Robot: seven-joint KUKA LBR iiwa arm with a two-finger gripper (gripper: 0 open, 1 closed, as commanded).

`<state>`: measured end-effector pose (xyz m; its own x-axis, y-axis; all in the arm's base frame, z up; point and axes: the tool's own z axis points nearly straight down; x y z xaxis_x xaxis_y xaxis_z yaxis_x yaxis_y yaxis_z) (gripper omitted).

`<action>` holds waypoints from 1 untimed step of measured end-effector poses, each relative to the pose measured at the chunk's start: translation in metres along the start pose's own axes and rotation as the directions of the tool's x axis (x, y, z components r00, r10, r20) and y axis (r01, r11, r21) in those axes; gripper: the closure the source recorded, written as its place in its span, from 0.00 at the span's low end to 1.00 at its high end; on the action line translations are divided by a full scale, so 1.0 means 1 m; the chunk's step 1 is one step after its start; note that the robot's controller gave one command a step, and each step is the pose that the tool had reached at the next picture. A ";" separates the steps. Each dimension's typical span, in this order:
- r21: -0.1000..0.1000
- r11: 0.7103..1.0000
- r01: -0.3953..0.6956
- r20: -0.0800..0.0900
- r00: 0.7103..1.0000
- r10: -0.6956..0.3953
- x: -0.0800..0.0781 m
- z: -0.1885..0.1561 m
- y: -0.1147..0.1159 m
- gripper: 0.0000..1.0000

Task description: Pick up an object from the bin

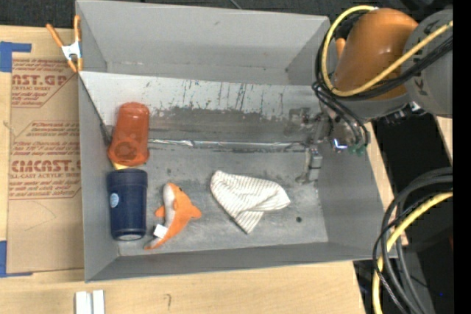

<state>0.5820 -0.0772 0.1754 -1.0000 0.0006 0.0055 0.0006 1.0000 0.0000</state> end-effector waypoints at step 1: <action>0.001 1.000 0.001 0.008 1.000 -0.001 -0.002 -0.005 0.000 0.00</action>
Offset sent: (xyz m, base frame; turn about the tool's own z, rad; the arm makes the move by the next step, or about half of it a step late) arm -0.0575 0.0541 -0.0448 0.0428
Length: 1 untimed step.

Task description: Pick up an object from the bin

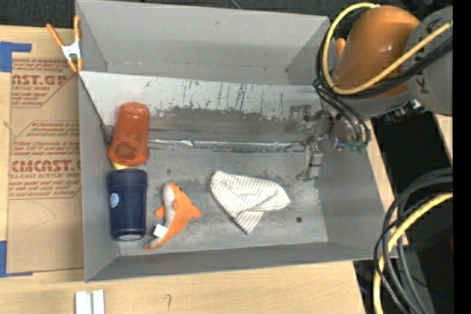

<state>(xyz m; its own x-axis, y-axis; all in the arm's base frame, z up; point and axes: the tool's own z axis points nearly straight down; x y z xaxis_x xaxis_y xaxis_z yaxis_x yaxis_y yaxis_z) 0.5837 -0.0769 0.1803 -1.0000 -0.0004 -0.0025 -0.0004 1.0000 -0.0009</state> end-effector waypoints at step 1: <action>-0.002 0.999 -0.038 0.002 0.999 0.038 0.048 0.040 0.044 0.00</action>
Offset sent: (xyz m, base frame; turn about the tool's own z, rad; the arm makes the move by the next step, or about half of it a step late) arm -0.0530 0.0587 -0.0519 0.2137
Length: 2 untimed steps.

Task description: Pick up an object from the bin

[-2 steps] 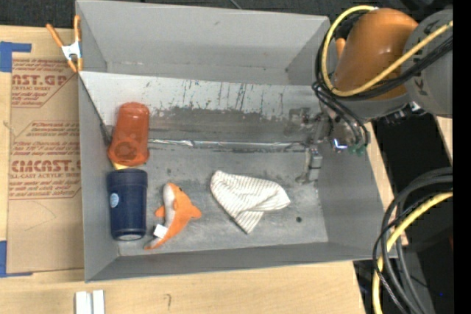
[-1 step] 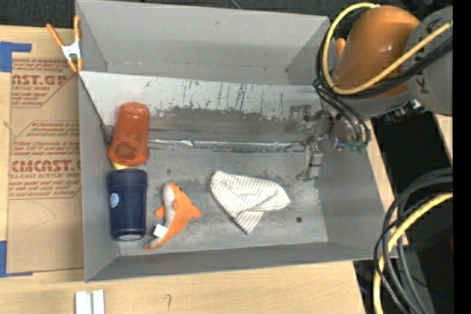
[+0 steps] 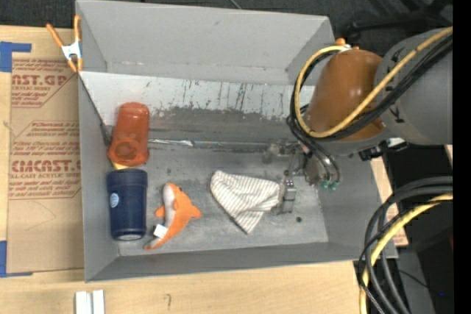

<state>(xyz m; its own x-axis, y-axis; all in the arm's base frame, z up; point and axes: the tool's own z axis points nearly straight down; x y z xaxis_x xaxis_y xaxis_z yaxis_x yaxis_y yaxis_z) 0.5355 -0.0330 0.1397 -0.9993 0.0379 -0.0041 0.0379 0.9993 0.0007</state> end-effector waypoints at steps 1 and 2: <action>-0.001 0.996 -0.092 -0.008 0.996 0.092 0.023 0.018 0.021 0.00; 0.000 0.986 -0.167 -0.003 0.986 0.167 0.024 0.002 0.007 0.00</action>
Offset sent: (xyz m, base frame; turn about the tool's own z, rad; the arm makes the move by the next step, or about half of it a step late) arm -0.0241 0.0078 -0.0024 0.1675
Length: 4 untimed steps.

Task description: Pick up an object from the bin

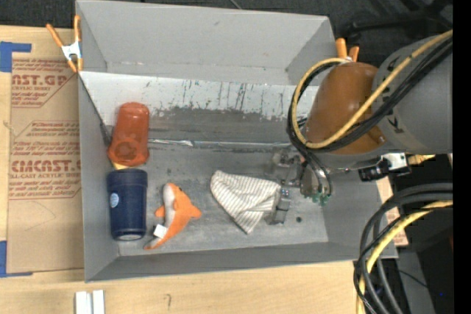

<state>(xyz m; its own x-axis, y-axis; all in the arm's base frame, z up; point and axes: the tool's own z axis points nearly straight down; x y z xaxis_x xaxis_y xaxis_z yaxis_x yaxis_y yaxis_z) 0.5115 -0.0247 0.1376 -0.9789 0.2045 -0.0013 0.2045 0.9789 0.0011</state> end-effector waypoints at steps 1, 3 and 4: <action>-0.002 0.986 -0.167 0.005 0.986 0.167 0.013 0.042 0.005 0.00; 0.003 0.924 -0.382 -0.002 0.924 0.382 0.031 0.068 -0.005 1.00; 0.003 0.924 -0.382 -0.003 0.924 0.382 0.032 0.065 -0.005 1.00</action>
Offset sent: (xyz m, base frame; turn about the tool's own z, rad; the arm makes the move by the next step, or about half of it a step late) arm -0.0313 0.0010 -0.0676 0.3930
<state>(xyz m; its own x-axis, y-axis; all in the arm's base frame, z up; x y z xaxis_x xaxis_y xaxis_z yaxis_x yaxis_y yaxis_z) 0.4794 -0.0231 0.0725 -0.8267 0.5626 0.0023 0.5626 0.8267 -0.0013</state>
